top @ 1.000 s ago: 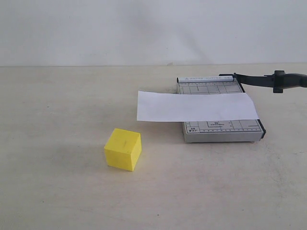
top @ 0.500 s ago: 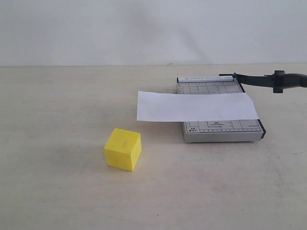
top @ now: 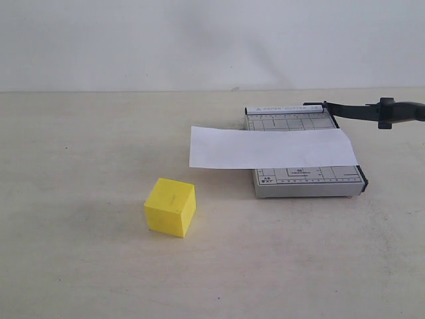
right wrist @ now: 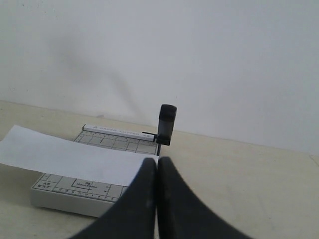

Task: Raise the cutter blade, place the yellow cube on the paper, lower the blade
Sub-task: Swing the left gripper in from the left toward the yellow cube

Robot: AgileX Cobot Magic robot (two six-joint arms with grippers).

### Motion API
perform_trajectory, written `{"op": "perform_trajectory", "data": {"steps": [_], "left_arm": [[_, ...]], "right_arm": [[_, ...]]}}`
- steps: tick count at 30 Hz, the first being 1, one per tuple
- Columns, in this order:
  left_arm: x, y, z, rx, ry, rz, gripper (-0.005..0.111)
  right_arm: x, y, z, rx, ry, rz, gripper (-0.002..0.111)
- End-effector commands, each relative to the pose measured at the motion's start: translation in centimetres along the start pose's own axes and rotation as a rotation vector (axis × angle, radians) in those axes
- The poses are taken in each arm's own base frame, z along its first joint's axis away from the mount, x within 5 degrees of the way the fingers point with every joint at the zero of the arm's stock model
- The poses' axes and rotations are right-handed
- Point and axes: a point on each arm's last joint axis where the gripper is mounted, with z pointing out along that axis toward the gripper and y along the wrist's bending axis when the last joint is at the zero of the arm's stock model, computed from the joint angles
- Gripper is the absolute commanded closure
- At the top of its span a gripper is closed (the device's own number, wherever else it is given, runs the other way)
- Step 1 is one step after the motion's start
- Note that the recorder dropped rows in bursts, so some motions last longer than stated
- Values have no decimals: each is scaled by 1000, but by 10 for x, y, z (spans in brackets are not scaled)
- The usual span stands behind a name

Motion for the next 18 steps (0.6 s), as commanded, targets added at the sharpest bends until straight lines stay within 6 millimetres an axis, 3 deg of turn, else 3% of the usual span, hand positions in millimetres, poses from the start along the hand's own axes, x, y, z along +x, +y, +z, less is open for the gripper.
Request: {"op": "perform_trajectory", "data": {"steps": [1, 4, 5, 11, 18], "left_arm": [[0, -10, 32, 193, 272, 57, 75], [-9, -10, 63, 287, 350, 75, 101], [-13, -10, 74, 324, 360, 95, 102], [-22, -4, 141, 389, 434, 85, 102], [11, -37, 201, 363, 584, 291, 102]], "right_arm": [[-2, -1, -1, 7, -19, -6, 108], [-2, -1, -1, 7, -19, -6, 108], [-2, -1, -1, 7, -19, -6, 108], [-2, -1, -1, 7, -19, -6, 108], [-2, -1, -1, 7, -19, -6, 108]]}}
